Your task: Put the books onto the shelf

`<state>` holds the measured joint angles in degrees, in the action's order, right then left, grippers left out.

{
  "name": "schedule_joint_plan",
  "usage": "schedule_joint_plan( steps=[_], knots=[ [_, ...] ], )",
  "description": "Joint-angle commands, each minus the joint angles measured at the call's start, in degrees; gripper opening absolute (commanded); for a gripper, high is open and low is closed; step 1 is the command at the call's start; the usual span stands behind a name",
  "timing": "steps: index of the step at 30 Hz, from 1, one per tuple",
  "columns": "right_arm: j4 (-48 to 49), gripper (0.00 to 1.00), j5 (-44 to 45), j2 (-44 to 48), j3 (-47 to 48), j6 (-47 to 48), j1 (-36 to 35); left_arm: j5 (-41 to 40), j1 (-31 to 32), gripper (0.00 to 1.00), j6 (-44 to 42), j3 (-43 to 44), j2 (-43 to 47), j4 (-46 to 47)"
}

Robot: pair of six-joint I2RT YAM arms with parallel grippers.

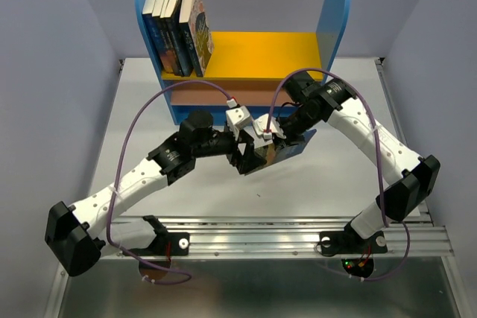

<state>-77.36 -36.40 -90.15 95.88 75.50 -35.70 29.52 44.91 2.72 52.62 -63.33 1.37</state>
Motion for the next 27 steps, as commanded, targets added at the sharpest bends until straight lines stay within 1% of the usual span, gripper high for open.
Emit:
schedule_joint_plan(
  steps=[1, 2, 5, 8, 9, 10, 11, 12, 13, 14, 16, 17, 19, 20, 21, 22, 23, 25, 26, 27],
  knots=[
    [-1.2, 0.01, -1.9, -0.3, 2.7, -0.1, -0.1, 4.2, 0.3, 0.99, 1.3, -2.3, 2.0, 5.7],
    [-1.6, 0.01, -2.5, -1.0, 3.6, 0.5, -0.1, 2.6, 0.4, 0.99, 1.2, -2.3, 1.5, 5.1],
    [-2.1, 0.01, -2.5, -1.5, 4.0, 0.6, -0.6, 3.0, 0.4, 0.99, 0.8, -0.9, -0.3, 5.1],
    [-1.8, 0.01, -1.8, -2.0, 4.1, -0.4, -1.1, 2.3, 0.5, 0.93, 0.0, 0.5, -1.2, 4.4],
    [-1.7, 0.01, -2.0, -2.0, 4.1, -0.6, -1.1, 1.1, 0.7, 0.87, -0.3, 0.7, -1.6, 3.7],
    [-1.6, 0.01, -2.4, -1.9, 4.1, -0.5, -1.1, 0.5, 0.9, 0.63, -0.8, 1.0, -1.8, 3.6],
    [-1.6, 0.02, -2.9, -1.9, 4.2, -0.4, -1.1, -0.3, 1.0, 0.46, -1.0, 1.3, -2.1, 3.3],
    [-1.6, 0.02, -2.9, -2.0, 4.5, -0.4, -1.1, -0.6, 1.1, 0.04, -1.1, 1.4, -2.3, 3.0],
    [-1.4, 0.04, -2.9, -2.0, 4.6, -0.6, -1.1, -1.4, 1.5, 0.00, -1.1, 1.5, -2.2, 3.0],
    [-0.7, 0.06, -2.7, -2.0, 4.6, -1.1, -1.1, -2.3, 1.6, 0.00, -0.6, 1.3, -2.1, 3.3],
    [2.5, 0.19, -2.0, -1.6, 3.7, -3.5, -1.1, -5.6, 2.0, 0.00, 0.2, 0.7, -0.5, 5.0],
    [4.7, 0.25, -1.7, -1.3, 2.9, -6.6, -1.1, -9.5, 2.0, 0.00, 2.8, -0.5, 0.5, 6.2],
    [10.0, 0.27, 0.6, -0.4, 0.3, -8.8, -1.1, -14.0, 2.0, 0.00, 6.9, -2.6, 4.5, 11.1],
    [11.6, 0.30, 1.4, 0.3, -0.4, -10.5, -1.1, -17.6, 2.0, 0.00, 8.9, -4.8, 5.9, 12.3],
    [13.5, 0.39, 3.3, 0.6, -1.1, -12.0, -1.1, -19.3, 2.0, 0.00, 12.4, -5.6, 8.5, 13.0],
    [17.0, 0.43, 4.2, 0.9, -1.7, -13.5, -1.1, -20.8, 2.0, 0.00, 13.4, -6.4, 9.7, 12.9],
    [18.4, 0.50, 4.8, 1.1, -2.8, -14.4, -1.1, -22.5, 2.1, 0.00, 14.2, -7.2, 10.6, 12.0],
    [19.9, 0.71, 5.9, 1.6, -3.2, -15.5, -1.1, -26.4, 2.3, 0.00, 16.3, -7.4, 11.9, 8.5],
    [21.1, 1.00, 6.3, 1.6, -3.4, -16.2, -1.1, -27.1, 2.4, 0.00, 17.2, -7.8, 12.2, 7.0],
    [22.2, 1.00, 6.8, 1.6, -3.6, -17.1, -1.1, -27.2, 2.4, 0.00, 17.9, -8.2, 12.4, 7.0]
  ],
)
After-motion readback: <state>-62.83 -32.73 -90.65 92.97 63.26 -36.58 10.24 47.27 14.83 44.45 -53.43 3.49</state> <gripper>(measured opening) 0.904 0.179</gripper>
